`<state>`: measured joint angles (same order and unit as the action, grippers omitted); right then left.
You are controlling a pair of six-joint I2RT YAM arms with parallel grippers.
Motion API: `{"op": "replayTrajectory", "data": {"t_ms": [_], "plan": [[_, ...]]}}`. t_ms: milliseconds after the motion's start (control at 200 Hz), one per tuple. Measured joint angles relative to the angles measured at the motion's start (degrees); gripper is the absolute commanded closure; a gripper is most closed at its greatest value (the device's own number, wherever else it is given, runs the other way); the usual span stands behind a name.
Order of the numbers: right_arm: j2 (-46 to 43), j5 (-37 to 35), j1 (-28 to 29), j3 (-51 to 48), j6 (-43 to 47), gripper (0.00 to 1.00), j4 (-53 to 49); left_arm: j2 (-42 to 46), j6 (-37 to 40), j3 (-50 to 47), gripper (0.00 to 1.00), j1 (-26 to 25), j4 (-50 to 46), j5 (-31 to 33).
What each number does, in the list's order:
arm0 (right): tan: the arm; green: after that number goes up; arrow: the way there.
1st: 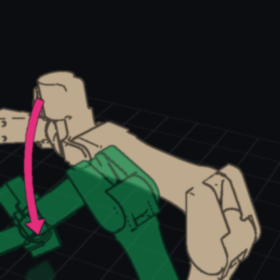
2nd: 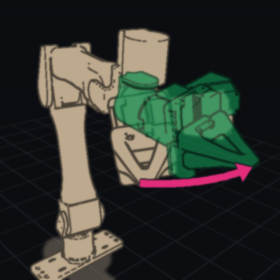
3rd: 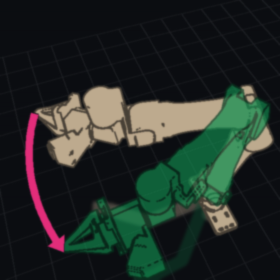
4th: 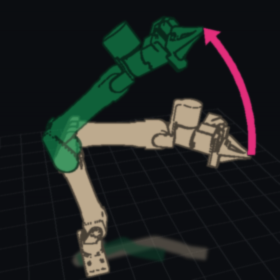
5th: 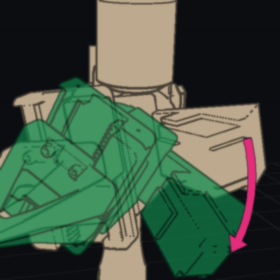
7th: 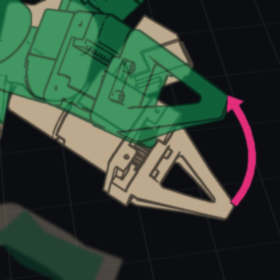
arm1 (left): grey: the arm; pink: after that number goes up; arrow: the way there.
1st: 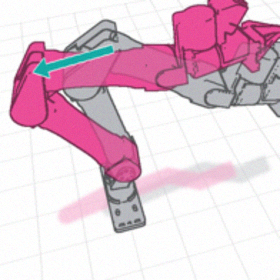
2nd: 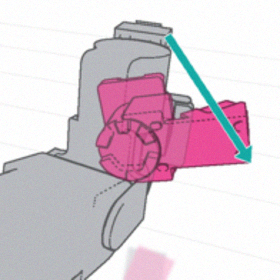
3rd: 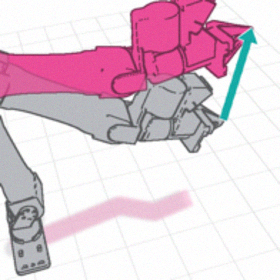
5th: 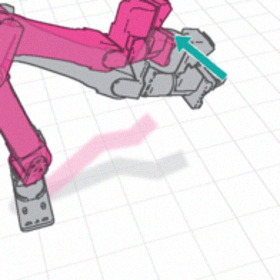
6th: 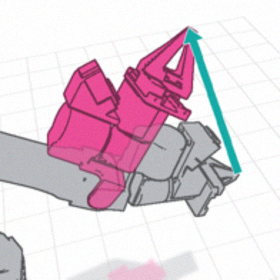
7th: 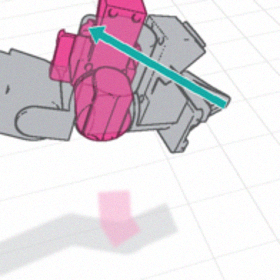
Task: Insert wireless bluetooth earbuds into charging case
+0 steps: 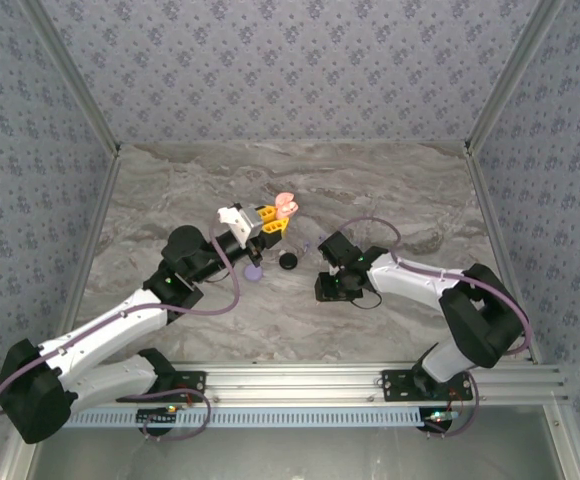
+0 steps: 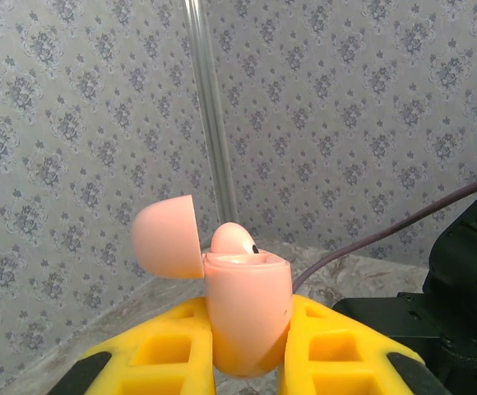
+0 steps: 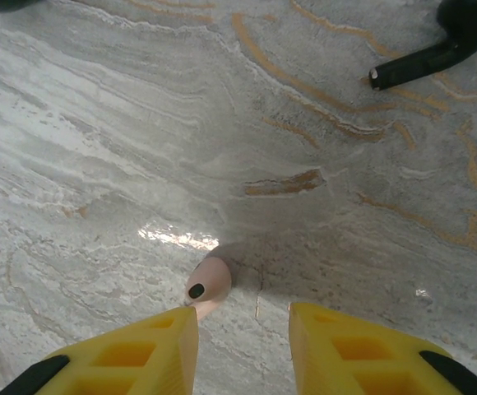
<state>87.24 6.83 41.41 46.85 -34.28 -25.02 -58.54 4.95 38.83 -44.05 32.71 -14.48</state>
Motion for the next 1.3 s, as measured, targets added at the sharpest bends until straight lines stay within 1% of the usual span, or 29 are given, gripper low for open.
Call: {"op": "replayTrajectory", "data": {"t_ms": [1034, 1299], "plan": [[3.3, 0.0, 0.2, 1.4, 1.3, 0.62, 2.6, -0.8, 0.0, 0.0, 1.0, 0.0, -0.2, 0.0], [5.9, 0.0, 1.0, 3.1, 2.2, 0.61, 2.4, -0.8, 0.0, 0.0, 1.0, 0.0, -0.9, 0.0]]}}
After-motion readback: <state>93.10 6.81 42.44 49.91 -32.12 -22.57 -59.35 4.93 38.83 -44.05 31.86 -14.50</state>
